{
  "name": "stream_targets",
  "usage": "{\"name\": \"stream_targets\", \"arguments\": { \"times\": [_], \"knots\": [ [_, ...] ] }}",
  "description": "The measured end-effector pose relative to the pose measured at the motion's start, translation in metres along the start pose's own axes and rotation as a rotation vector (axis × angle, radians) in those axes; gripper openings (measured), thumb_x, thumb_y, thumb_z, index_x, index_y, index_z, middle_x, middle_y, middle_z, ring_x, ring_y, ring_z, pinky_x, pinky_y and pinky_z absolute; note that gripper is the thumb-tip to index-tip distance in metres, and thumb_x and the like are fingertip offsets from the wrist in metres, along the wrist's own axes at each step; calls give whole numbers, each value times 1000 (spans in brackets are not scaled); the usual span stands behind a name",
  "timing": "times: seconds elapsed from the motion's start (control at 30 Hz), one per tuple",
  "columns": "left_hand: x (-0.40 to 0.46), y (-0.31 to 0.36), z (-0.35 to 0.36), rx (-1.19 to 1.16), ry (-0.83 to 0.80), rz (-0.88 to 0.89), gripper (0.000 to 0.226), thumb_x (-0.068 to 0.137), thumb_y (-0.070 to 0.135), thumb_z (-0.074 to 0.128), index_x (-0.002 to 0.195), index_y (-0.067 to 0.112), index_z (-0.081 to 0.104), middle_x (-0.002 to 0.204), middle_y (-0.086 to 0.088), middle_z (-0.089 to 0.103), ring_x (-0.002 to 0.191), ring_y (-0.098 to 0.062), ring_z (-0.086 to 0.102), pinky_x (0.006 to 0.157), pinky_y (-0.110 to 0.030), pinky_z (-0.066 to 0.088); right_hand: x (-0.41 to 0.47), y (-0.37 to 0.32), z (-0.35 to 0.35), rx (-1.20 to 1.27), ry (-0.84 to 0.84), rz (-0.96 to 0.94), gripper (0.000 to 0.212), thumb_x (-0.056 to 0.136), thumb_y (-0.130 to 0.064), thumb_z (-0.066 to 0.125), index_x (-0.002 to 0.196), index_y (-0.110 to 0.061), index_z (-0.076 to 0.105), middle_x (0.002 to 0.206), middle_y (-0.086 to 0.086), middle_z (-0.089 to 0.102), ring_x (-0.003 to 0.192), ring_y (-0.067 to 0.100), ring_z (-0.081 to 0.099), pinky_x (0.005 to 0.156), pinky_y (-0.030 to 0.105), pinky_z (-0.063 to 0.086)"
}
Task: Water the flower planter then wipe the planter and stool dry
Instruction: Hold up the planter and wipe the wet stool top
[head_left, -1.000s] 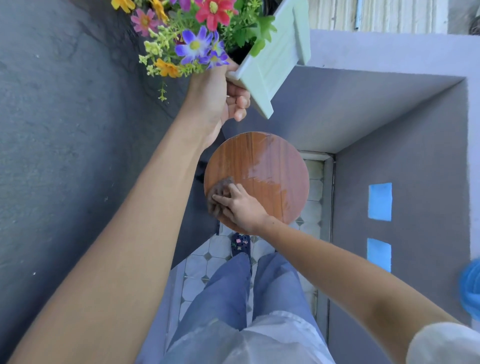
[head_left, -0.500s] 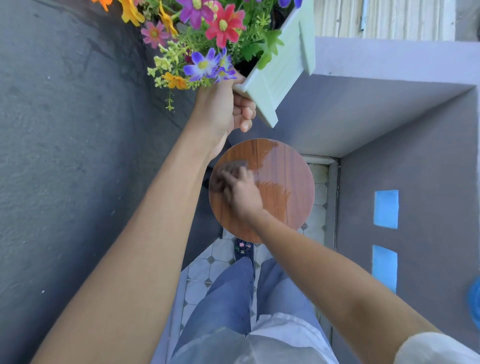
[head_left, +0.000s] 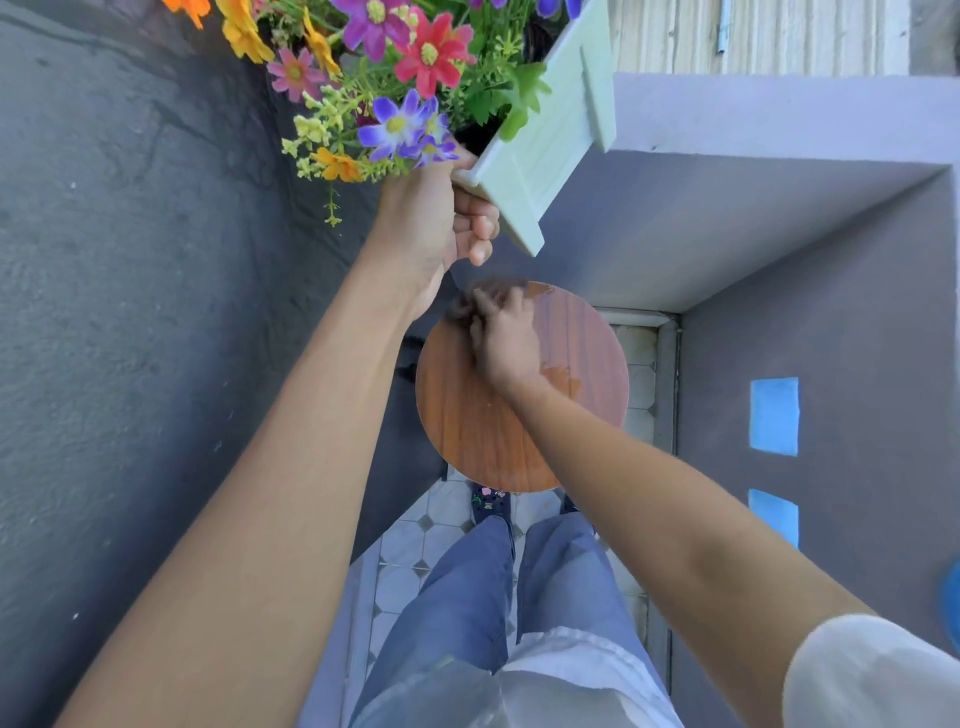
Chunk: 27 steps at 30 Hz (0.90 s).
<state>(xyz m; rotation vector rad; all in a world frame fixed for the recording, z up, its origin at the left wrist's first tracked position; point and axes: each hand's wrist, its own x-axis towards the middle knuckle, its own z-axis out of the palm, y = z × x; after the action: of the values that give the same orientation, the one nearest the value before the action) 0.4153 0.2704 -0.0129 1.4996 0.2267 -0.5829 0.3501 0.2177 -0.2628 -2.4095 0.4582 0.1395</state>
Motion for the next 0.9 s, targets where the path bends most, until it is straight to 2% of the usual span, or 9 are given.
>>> {"name": "stream_targets", "arguments": {
  "times": [0.1, 0.17, 0.27, 0.37, 0.43, 0.53, 0.7, 0.83, 0.9],
  "knots": [
    [1, 0, 0, -6, 3, 2, 25, 94, 5, 36, 75, 6, 52, 62, -12, 45, 43, -15, 42, 37, -22, 31, -52, -12, 25, -120, -228, -283, 49, 97, -20, 53, 146, -23, 48, 128, 12, 42, 119, 33, 39, 77, 46, 56],
    [0, 0, 0, -2, -4, 5, 25, 94, 4, 36, 75, 5, 53, 62, -12, 46, 44, -15, 42, 38, -23, 32, -70, -8, 29, -143, -264, -367, 47, 99, -22, 52, 146, -23, 48, 127, 12, 44, 117, 34, 40, 75, 45, 56],
    [1, 0, -2, 2, 7, -5, 25, 95, 6, 36, 76, 4, 53, 63, -13, 47, 43, -15, 42, 38, -23, 31, -55, 12, 13, -16, -98, -226, 44, 95, -15, 54, 139, -18, 55, 121, 14, 47, 116, 34, 43, 79, 47, 54],
    [0, -1, -4, 5, 8, -7, 24, 95, 6, 37, 76, 5, 53, 64, -12, 47, 43, -15, 42, 38, -23, 32, -13, 43, -18, 136, 209, 148, 39, 92, -13, 53, 130, -17, 62, 115, 14, 49, 113, 32, 46, 85, 42, 51],
    [-2, -4, -4, 8, -2, -3, 25, 95, 6, 37, 75, 5, 53, 64, -12, 47, 43, -15, 42, 38, -23, 32, 3, 57, -30, 120, 286, 312, 39, 95, -16, 51, 132, -18, 62, 117, 14, 48, 114, 31, 45, 86, 39, 48],
    [-4, -7, -2, 4, 0, -3, 26, 95, 6, 37, 74, 5, 53, 62, -13, 46, 44, -16, 42, 38, -23, 31, -21, 49, -20, 42, 222, 189, 42, 92, -13, 55, 134, -16, 60, 120, 16, 48, 115, 34, 44, 83, 41, 50],
    [-9, -9, 0, -6, 12, -16, 26, 94, 6, 39, 72, 5, 53, 65, -14, 46, 45, -17, 42, 38, -23, 31, -107, 16, 28, -12, -125, -199, 43, 95, -17, 58, 138, -17, 59, 120, 12, 49, 112, 31, 46, 75, 43, 55],
    [-13, -12, -3, 13, -5, -6, 26, 93, 5, 39, 72, 5, 55, 64, -13, 46, 46, -17, 42, 39, -24, 31, -115, 18, 10, 458, -168, 0, 38, 97, -24, 64, 134, -13, 63, 124, 4, 66, 115, 15, 59, 102, 38, 50],
    [-14, -14, -4, 7, -5, -7, 24, 93, 5, 39, 73, 6, 53, 64, -13, 45, 45, -17, 41, 39, -24, 31, -99, 29, -14, 519, -78, 74, 40, 97, -25, 64, 136, -12, 62, 130, 4, 67, 120, 10, 58, 108, 32, 45]
  ]
}}
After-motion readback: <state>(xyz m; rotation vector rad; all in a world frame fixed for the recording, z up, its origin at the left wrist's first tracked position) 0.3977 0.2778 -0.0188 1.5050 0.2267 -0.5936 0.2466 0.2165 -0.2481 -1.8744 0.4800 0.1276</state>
